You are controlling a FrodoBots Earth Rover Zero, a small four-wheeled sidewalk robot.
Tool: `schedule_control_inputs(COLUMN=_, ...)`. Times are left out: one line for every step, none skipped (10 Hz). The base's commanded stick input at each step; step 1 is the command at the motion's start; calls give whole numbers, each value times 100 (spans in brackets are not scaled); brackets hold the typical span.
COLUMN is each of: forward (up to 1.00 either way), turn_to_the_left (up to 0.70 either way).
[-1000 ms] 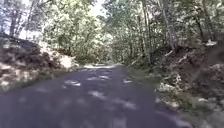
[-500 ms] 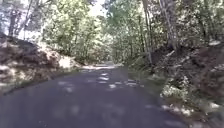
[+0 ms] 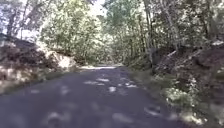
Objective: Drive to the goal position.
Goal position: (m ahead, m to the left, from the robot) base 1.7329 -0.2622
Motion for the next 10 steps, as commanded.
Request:
schedule_control_inputs(forward=45, turn_to_the_left=0)
schedule_control_inputs(forward=45, turn_to_the_left=0)
schedule_control_inputs(forward=45, turn_to_the_left=0)
schedule_control_inputs(forward=45, turn_to_the_left=0)
schedule_control_inputs(forward=45, turn_to_the_left=0)
schedule_control_inputs(forward=45, turn_to_the_left=0)
schedule_control_inputs(forward=45, turn_to_the_left=0)
schedule_control_inputs(forward=45, turn_to_the_left=0)
schedule_control_inputs(forward=45, turn_to_the_left=0)
schedule_control_inputs(forward=45, turn_to_the_left=0)
